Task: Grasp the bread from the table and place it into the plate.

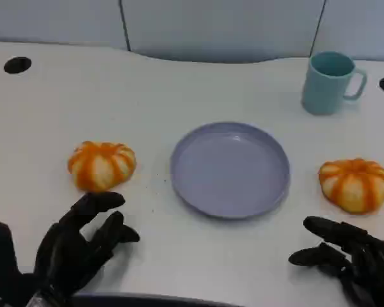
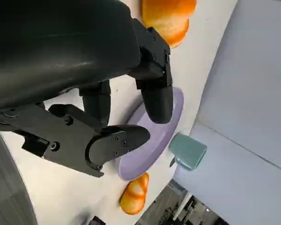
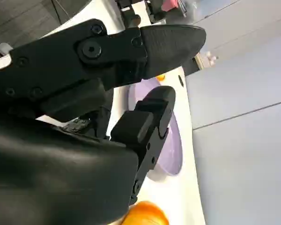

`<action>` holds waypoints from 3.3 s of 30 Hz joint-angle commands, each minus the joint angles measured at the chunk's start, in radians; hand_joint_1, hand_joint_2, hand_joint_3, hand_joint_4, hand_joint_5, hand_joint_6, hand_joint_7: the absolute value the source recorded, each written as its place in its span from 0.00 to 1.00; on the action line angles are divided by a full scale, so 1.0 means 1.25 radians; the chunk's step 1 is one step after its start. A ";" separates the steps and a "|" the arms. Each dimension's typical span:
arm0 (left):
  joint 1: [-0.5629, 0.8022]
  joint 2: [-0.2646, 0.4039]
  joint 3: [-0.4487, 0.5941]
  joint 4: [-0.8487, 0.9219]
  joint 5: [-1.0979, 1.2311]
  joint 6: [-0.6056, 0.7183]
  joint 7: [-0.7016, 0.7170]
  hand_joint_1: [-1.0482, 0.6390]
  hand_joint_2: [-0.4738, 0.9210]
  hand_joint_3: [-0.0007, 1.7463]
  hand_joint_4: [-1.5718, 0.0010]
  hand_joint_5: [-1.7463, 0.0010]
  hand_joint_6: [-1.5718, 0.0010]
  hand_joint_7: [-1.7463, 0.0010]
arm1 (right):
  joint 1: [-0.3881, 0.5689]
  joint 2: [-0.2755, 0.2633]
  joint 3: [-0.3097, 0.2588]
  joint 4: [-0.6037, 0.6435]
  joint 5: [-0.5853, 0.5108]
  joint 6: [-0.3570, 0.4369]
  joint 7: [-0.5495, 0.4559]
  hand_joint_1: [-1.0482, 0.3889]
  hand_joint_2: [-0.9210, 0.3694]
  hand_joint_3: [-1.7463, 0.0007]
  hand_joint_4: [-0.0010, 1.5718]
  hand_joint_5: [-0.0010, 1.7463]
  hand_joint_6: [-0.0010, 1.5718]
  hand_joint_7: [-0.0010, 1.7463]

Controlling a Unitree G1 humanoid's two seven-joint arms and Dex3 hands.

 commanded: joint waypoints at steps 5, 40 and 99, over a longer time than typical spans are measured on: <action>0.001 0.012 0.004 0.001 -0.003 -0.002 -0.002 0.47 0.81 0.47 0.80 0.01 0.80 0.18 | 0.014 -0.005 -0.002 0.008 0.001 0.012 -0.004 0.21 0.00 0.83 0.37 0.54 0.58 0.00; -0.003 0.044 0.005 -0.041 -0.007 -0.021 -0.044 0.47 0.93 0.28 0.81 0.23 0.73 0.55 | 0.024 -0.002 0.003 -0.008 -0.003 0.019 -0.012 0.22 0.00 0.82 0.36 0.55 0.58 0.00; -0.217 0.360 -0.361 -0.292 1.016 -0.142 0.330 0.42 0.91 0.00 0.88 0.86 0.80 1.00 | 0.033 0.003 0.017 -0.025 -0.001 0.024 -0.026 0.22 0.00 0.83 0.40 0.51 0.60 0.00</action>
